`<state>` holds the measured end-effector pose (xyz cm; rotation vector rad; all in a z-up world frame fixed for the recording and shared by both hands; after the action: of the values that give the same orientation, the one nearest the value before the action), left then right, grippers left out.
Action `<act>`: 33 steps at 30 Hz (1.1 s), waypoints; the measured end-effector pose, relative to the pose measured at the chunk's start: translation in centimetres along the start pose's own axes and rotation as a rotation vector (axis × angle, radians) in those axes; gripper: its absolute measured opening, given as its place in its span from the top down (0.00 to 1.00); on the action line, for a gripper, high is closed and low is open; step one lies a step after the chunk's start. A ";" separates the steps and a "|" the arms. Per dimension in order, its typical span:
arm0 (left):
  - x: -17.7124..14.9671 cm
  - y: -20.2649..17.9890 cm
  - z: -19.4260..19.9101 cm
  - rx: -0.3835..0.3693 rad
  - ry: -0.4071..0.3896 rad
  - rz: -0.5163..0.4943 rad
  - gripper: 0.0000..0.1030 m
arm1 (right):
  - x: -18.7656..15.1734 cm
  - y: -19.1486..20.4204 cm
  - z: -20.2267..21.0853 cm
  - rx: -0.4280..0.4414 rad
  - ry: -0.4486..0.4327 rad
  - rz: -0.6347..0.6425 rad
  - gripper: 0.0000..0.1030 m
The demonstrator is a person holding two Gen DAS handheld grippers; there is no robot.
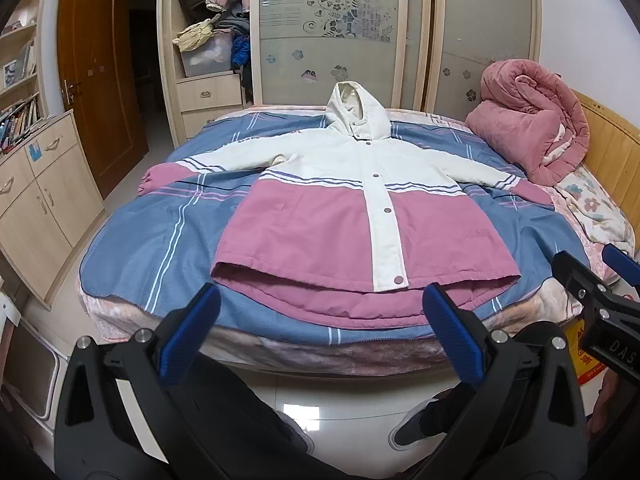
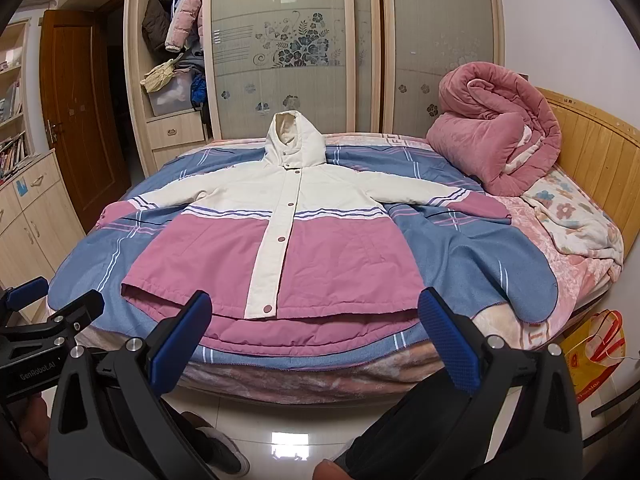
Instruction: Fold large clothes
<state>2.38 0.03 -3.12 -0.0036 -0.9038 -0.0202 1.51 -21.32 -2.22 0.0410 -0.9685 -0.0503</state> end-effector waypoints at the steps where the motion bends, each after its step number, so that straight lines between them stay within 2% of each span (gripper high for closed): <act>1: 0.0 0.0 0.0 0.000 0.000 0.000 0.02 | 0.1 0.0 0.0 0.001 0.000 0.000 0.01; 33: 0.1 0.0 -0.3 -0.001 0.008 -0.003 0.02 | -0.2 0.0 -0.4 -0.001 0.006 -0.001 0.01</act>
<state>2.63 0.03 -3.25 -0.0036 -0.8958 -0.0237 1.74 -21.33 -2.59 0.0402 -0.9627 -0.0516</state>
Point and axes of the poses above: each gripper's, at about its wrist camera, not at the fingertips, and z roughly against the way its jaws point, y to its left, x to its top, the point moved 3 cm from there along -z, roughly the way its jaws point, and after that the axes turned 1 degree about -z, right-handed, at the moved point
